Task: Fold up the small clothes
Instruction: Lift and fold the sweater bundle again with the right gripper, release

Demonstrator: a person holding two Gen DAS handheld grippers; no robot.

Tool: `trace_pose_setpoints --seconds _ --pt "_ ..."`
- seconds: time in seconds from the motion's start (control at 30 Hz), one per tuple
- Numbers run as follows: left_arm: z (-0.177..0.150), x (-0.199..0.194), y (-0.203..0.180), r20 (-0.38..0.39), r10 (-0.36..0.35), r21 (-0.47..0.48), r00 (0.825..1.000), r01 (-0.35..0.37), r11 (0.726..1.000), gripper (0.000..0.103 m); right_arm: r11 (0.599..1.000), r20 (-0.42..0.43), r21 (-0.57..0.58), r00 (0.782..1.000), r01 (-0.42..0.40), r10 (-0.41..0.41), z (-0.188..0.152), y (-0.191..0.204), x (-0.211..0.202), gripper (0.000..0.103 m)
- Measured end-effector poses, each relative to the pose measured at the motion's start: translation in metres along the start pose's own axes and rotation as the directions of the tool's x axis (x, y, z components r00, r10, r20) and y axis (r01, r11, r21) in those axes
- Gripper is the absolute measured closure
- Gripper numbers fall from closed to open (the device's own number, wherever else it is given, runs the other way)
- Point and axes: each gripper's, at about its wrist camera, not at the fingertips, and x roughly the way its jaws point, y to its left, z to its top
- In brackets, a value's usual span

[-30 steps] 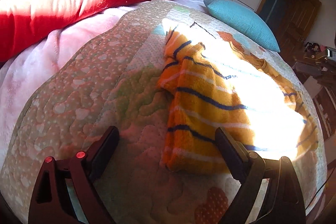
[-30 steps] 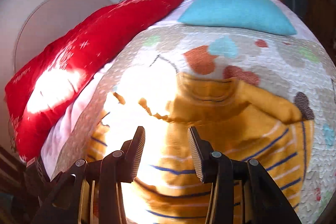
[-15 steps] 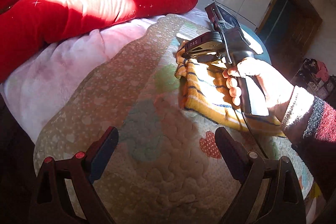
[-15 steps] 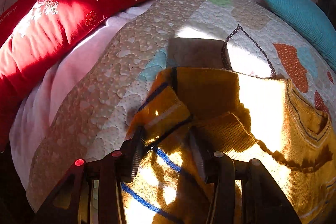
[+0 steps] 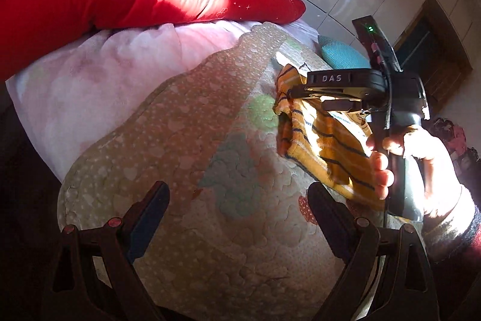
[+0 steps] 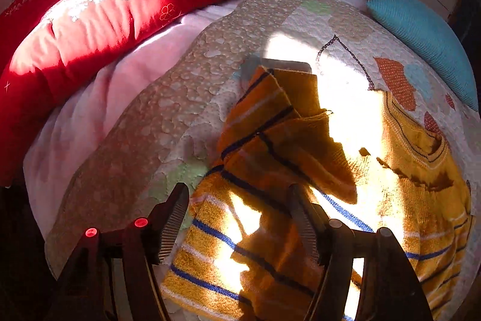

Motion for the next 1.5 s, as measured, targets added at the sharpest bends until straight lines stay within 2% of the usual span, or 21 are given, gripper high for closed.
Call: trace_pose_setpoints --seconds 0.1,0.17,0.2,0.27,0.33,0.43,0.5,0.57,0.67,0.83,0.93,1.03,1.07,1.1,1.13,1.17,1.23,1.3,1.4,1.43,1.5 --pt "-0.001 -0.002 -0.002 0.004 0.005 0.009 1.000 -0.005 1.000 0.011 0.998 -0.019 0.000 0.998 0.063 -0.063 -0.009 0.008 0.023 0.025" --pt "0.000 -0.003 -0.002 0.007 0.013 0.009 1.000 -0.013 1.000 0.011 0.988 0.003 -0.042 0.989 0.146 -0.146 -0.013 0.018 0.031 0.023" --pt "0.001 -0.003 -0.001 0.007 0.017 0.006 1.000 -0.018 1.000 0.011 0.981 0.018 -0.069 0.983 0.183 -0.182 -0.014 0.024 0.033 0.025" --pt "0.001 -0.004 -0.001 0.008 0.024 -0.002 1.000 -0.024 1.000 0.011 0.970 0.050 -0.087 0.973 0.227 -0.223 -0.019 0.031 0.032 0.062" --pt "-0.001 -0.008 -0.003 0.012 0.030 -0.006 0.999 -0.030 1.000 0.011 0.965 0.077 -0.097 0.968 0.245 -0.238 -0.021 0.031 0.026 0.074" --pt "-0.002 -0.013 -0.012 0.017 0.037 0.008 0.999 -0.037 0.999 0.011 0.993 0.102 -0.013 0.988 0.121 -0.119 -0.022 0.003 0.003 0.080" --pt "0.000 -0.015 -0.021 0.021 0.038 0.025 0.999 -0.038 0.999 0.011 0.997 0.141 0.075 0.990 0.019 -0.029 -0.024 -0.027 -0.021 0.081" --pt "-0.001 -0.016 -0.034 0.020 0.036 0.049 0.999 -0.037 0.998 0.011 0.985 0.198 0.156 0.979 -0.074 0.042 -0.028 -0.061 -0.048 0.081" --pt "-0.004 -0.014 -0.057 0.004 0.019 0.087 1.000 -0.019 0.996 0.011 0.952 0.283 0.263 0.956 -0.154 0.076 -0.047 -0.124 -0.090 0.081" --pt "-0.016 -0.001 -0.096 -0.051 -0.017 0.151 0.999 0.025 0.988 0.011 0.856 0.360 0.461 0.931 -0.232 0.059 -0.115 -0.245 -0.124 0.081" --pt "-0.025 0.010 -0.117 -0.090 -0.025 0.188 0.996 0.042 0.981 0.011 0.784 0.348 0.580 0.938 -0.223 0.009 -0.164 -0.304 -0.118 0.081" --pt "-0.034 0.022 -0.132 -0.134 -0.034 0.208 0.990 0.062 0.976 0.011 0.719 0.325 0.639 0.943 -0.273 0.068 -0.198 -0.346 -0.092 0.079" --pt "-0.036 0.024 -0.136 -0.146 -0.037 0.214 0.989 0.068 0.974 0.011 0.693 0.337 0.649 0.935 -0.314 0.107 -0.208 -0.356 -0.085 0.078" --pt "-0.039 0.026 -0.141 -0.155 -0.037 0.221 0.987 0.071 0.973 0.011 0.661 0.372 0.652 0.916 -0.372 0.149 -0.216 -0.363 -0.082 0.077" --pt "-0.040 0.026 -0.144 -0.159 -0.036 0.229 0.987 0.072 0.971 0.011 0.636 0.405 0.650 0.898 -0.416 0.174 -0.222 -0.367 -0.085 0.072" --pt "-0.041 0.026 -0.147 -0.158 -0.033 0.240 0.987 0.071 0.968 0.011 0.629 0.420 0.648 0.890 -0.430 0.176 -0.226 -0.369 -0.091 0.065" --pt "-0.041 0.025 -0.151 -0.151 -0.023 0.260 0.988 0.062 0.964 0.011 0.659 0.412 0.653 0.905 -0.374 0.105 -0.230 -0.369 -0.111 0.052" --pt "-0.040 0.025 -0.154 -0.148 -0.017 0.267 0.989 0.056 0.962 0.011 0.699 0.409 0.654 0.913 -0.290 -0.004 -0.231 -0.365 -0.138 0.052" --pt "-0.040 0.026 -0.160 -0.145 -0.012 0.274 0.989 0.052 0.960 0.011 0.745 0.472 0.585 0.882 -0.322 0.011 -0.229 -0.351 -0.169 0.052" --pt "-0.040 0.027 -0.162 -0.150 -0.013 0.277 0.989 0.055 0.959 0.011 0.763 0.464 0.566 0.886 -0.312 0.018 -0.226 -0.344 -0.173 0.051" --pt "-0.044 0.027 -0.169 -0.160 -0.022 0.286 0.987 0.068 0.956 0.011 0.792 0.438 0.532 0.898 -0.299 0.045 -0.222 -0.330 -0.171 0.040"
